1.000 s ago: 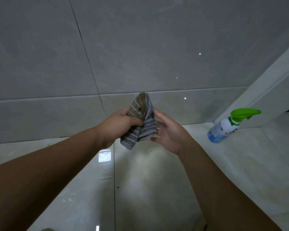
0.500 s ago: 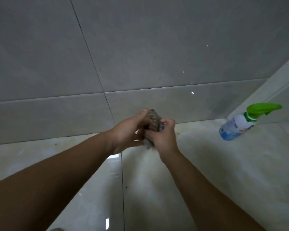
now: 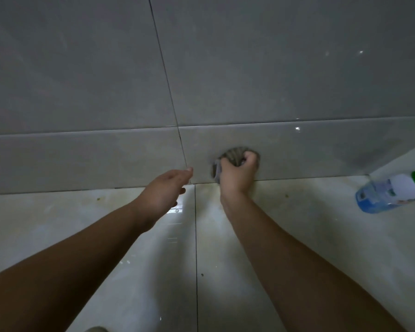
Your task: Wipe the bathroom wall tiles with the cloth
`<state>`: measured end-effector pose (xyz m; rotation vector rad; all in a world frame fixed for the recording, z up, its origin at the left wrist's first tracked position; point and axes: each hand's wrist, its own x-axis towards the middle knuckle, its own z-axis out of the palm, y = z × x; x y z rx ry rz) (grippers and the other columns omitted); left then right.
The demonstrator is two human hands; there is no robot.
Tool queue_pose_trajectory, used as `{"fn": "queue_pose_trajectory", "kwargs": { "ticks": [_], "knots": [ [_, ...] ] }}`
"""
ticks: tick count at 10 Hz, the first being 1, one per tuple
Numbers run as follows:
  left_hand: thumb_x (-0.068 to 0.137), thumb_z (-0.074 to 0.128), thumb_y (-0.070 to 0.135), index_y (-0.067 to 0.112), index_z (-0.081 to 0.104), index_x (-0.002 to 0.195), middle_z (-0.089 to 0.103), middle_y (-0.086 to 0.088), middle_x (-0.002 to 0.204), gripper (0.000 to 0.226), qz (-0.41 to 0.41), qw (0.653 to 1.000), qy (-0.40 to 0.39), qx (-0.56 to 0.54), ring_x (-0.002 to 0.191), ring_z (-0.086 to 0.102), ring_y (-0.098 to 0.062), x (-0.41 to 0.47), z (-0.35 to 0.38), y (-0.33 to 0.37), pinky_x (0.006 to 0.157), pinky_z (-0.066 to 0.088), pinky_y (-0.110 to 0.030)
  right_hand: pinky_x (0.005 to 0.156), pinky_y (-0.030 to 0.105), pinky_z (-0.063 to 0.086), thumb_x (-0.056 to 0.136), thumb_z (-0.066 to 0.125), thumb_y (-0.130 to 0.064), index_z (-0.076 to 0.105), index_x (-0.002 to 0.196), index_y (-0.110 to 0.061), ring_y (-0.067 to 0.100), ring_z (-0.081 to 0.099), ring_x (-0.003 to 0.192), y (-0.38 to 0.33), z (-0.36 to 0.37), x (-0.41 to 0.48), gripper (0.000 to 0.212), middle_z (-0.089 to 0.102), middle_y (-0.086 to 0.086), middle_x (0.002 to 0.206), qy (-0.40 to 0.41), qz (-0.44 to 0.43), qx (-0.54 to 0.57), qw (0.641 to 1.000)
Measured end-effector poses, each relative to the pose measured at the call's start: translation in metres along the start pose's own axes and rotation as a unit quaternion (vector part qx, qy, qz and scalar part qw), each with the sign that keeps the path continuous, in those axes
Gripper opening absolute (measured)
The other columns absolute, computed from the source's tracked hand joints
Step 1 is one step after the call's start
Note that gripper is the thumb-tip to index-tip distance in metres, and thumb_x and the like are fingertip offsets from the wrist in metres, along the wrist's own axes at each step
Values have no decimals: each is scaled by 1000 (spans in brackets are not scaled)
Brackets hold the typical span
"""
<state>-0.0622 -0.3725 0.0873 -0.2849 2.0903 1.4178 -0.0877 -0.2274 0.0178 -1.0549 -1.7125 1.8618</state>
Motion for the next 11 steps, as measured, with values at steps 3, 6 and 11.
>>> {"fn": "queue_pose_trajectory", "kwargs": {
  "ticks": [3,6,11],
  "knots": [
    [97,47,53,27,59,122,61,9,123,37,4,999,-16,36,110,58,-8,1,13,-8,100,47,-36,55,12,42,84,69,-1,56,115,-5,17,53,86,39,-53,48,34,60,11,103,5,97,-92,991],
    [98,46,54,26,57,130,58,7,133,44,55,994,-50,79,122,54,-14,0,52,13,111,39,-42,80,36,47,88,53,-14,61,116,-14,29,58,92,10,-188,91,28,63,11,104,131,-19,-250,959],
    [101,45,47,26,39,148,37,1,154,52,198,936,-84,279,134,44,-18,-40,146,57,100,28,-21,118,45,20,94,48,-36,22,151,-27,31,15,146,40,-249,39,64,13,14,160,-161,-54,-605,778]
  ]
}}
